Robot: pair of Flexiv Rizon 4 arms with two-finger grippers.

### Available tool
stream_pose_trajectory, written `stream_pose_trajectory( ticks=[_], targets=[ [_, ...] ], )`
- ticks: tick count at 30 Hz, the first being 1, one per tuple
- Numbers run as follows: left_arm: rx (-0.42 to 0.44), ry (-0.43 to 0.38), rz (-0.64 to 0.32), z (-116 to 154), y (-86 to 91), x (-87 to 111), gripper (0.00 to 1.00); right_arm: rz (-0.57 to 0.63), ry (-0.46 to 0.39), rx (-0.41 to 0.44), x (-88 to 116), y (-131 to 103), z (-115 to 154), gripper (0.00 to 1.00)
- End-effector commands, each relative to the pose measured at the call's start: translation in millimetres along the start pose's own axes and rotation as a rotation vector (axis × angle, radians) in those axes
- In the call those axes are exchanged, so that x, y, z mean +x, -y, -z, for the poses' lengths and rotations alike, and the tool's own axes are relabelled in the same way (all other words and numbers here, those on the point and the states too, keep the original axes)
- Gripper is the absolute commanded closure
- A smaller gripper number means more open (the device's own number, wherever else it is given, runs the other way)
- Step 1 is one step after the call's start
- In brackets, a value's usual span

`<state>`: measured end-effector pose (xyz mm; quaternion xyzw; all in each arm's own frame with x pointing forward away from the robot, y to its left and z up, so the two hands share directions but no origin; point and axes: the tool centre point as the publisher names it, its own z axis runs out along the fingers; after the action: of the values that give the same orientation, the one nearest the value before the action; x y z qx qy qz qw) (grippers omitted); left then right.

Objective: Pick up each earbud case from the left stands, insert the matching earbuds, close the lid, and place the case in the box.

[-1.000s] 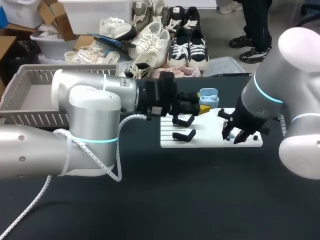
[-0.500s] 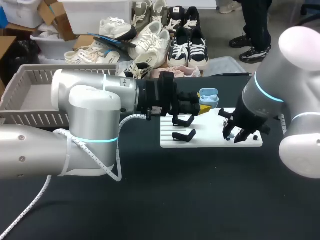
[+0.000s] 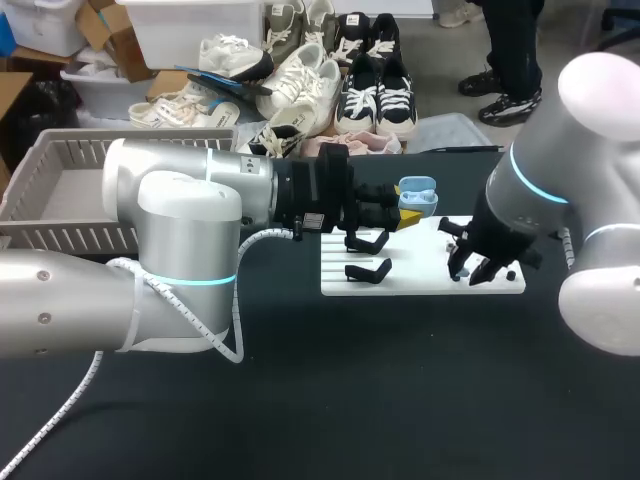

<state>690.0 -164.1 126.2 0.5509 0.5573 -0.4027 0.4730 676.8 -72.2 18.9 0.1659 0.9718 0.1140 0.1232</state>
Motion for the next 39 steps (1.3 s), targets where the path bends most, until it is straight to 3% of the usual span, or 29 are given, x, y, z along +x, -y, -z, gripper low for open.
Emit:
stream_pose_trajectory(
  ticks=[1, 10, 15, 24, 33, 39],
  targets=[
    [-0.004, 0.002, -0.001, 0, 1.1, 0.5, 1.00, 0.001, 0.003, 0.002, 0, -1, 1, 0.75],
    [-0.004, 0.002, -0.001, 0, 1.1, 0.5, 1.00, -0.001, -0.004, 0.005, 0, 0, -1, 0.86],
    [-0.004, 0.002, -0.001, 0, 1.1, 0.5, 1.00, -0.003, -0.005, 0.007, 1, 0, -2, 1.00],
    [-0.004, 0.002, -0.001, 0, 1.1, 0.5, 1.00, -0.012, 0.007, -0.009, 3, 2, 8, 1.00],
    [-0.004, 0.002, -0.001, 0, 1.1, 0.5, 1.00, -0.013, 0.056, -0.034, 12, 3, 40, 1.00],
    [-0.004, 0.002, -0.001, 0, 1.1, 0.5, 1.00, 0.112, 0.053, -0.028, 27, 4, 61, 1.00]
  ],
)
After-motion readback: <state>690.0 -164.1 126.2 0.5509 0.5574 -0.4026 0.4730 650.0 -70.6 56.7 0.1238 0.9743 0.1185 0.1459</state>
